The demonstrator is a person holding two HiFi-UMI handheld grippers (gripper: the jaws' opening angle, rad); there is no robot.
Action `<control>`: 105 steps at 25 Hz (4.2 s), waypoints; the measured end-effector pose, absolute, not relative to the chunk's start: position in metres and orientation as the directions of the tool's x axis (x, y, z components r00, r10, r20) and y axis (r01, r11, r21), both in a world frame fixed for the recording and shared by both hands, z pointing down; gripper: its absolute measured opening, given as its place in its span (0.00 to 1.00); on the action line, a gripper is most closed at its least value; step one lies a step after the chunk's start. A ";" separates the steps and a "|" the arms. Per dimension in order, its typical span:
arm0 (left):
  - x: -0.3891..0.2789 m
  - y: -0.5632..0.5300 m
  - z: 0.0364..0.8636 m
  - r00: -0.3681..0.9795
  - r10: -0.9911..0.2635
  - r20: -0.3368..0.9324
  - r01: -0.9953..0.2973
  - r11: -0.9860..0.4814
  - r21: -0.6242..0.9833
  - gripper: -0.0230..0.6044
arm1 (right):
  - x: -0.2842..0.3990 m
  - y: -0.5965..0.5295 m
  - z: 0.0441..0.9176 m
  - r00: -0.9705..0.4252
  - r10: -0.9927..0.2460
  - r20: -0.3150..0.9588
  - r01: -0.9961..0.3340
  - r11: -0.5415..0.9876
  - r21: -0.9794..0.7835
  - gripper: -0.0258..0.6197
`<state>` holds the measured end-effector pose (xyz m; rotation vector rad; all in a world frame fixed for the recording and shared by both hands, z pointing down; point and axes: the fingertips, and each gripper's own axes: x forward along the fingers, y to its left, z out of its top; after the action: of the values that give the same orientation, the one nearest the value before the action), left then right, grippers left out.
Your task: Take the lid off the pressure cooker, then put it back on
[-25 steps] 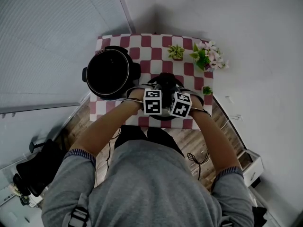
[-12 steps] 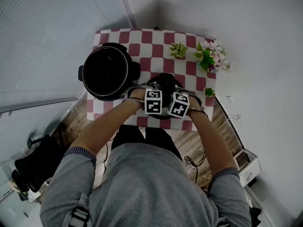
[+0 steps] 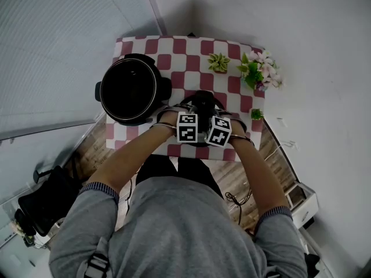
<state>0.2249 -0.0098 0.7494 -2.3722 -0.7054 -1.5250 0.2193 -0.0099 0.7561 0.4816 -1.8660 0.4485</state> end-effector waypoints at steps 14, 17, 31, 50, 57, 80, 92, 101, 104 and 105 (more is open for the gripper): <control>0.207 -0.021 0.710 0.586 0.207 0.784 0.269 -0.962 0.053 0.53 | 0.219 -0.011 0.709 -0.401 -0.265 0.877 -0.636 0.770 -0.058 0.57; 0.199 -0.023 0.674 0.718 0.154 0.679 0.175 -0.984 0.037 0.53 | 0.219 -0.010 0.681 -0.435 -0.354 0.828 -0.681 0.731 -0.046 0.57; 0.167 -0.037 0.493 0.980 -0.074 0.183 -0.087 -0.994 0.065 0.53 | 0.218 -0.017 0.505 -0.463 -0.799 0.384 -0.863 0.506 0.012 0.57; 0.140 -0.050 0.387 0.986 -0.164 -0.030 -0.165 -0.986 -0.022 0.53 | 0.210 -0.002 0.410 -0.387 -0.908 0.161 -0.916 0.399 0.047 0.57; 0.138 -0.053 0.390 0.986 -0.166 -0.016 -0.166 -0.986 -0.016 0.53 | 0.210 0.000 0.414 -0.375 -0.911 0.172 -0.921 0.388 0.044 0.57; 0.199 -0.035 0.516 0.903 0.084 0.420 0.130 -0.988 -0.083 0.53 | 0.220 -0.011 0.514 -0.445 -0.734 0.514 -0.839 0.542 0.046 0.57; 0.219 -0.018 0.628 0.694 0.175 0.699 0.345 -0.932 -0.110 0.53 | 0.219 -0.005 0.631 -0.397 -0.453 0.798 -0.702 0.710 0.055 0.57; 0.226 -0.019 0.699 0.543 0.192 0.818 0.442 -0.893 -0.084 0.53 | 0.222 -0.011 0.694 -0.354 -0.317 0.880 -0.639 0.769 0.020 0.57; 0.226 -0.016 0.715 0.496 0.203 0.844 0.464 -0.884 -0.060 0.53 | 0.222 -0.008 0.713 -0.349 -0.274 0.896 -0.630 0.777 -0.008 0.57; 0.226 -0.016 0.720 0.484 0.205 0.851 0.469 -0.881 -0.055 0.53 | 0.222 -0.007 0.719 -0.347 -0.260 0.901 -0.625 0.781 -0.016 0.57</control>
<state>0.2261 -0.0159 0.7200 -2.4530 -0.5724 -1.3501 0.2223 -0.0069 0.7185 0.6684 -1.9355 0.4410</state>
